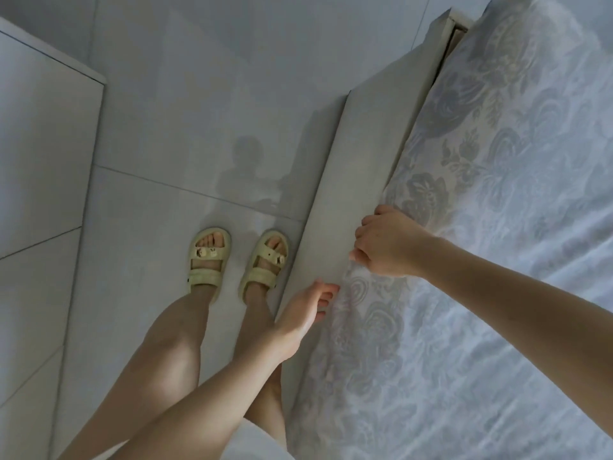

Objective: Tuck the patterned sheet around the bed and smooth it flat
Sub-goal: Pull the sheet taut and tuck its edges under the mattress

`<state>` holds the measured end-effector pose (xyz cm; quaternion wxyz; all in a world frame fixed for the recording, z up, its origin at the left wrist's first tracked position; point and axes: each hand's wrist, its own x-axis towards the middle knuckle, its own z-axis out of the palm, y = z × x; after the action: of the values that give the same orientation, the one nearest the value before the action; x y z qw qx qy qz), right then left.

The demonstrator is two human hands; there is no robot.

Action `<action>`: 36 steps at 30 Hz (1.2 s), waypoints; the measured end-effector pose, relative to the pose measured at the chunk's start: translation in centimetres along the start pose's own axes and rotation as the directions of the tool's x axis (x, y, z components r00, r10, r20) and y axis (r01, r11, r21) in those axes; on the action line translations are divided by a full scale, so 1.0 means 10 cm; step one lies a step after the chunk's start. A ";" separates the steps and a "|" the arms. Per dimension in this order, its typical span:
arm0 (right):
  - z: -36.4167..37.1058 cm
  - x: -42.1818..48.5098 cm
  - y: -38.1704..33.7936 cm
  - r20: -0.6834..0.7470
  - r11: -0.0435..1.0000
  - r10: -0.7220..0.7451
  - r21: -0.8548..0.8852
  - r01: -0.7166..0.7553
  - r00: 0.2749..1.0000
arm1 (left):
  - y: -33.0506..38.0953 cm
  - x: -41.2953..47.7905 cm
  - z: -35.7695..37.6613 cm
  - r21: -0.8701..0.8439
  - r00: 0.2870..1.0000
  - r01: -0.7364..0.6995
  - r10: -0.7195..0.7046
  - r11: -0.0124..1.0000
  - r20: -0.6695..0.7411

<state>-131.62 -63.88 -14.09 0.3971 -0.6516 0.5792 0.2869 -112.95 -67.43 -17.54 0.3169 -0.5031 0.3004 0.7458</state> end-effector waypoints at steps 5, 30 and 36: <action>0.00 0.21 -0.18 0.293 0.994 0.113 -0.032 -0.108 0.949 | -0.32 -0.04 0.00 -0.042 0.997 -0.076 0.077 0.996 0.025; 0.40 0.21 -0.87 0.237 0.986 0.118 -0.139 -0.086 0.964 | -0.99 -0.02 -0.29 -0.048 0.982 -0.140 0.132 0.989 -0.137; 0.42 0.29 -0.89 0.248 0.977 0.187 -0.148 -0.153 0.951 | -1.69 -0.41 -0.27 0.066 0.998 0.055 -0.054 0.996 -0.014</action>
<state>-122.07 -61.77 -17.05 0.4012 -0.5797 0.5566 0.4396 -97.17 -59.78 -16.76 0.3518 -0.5048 0.3131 0.7235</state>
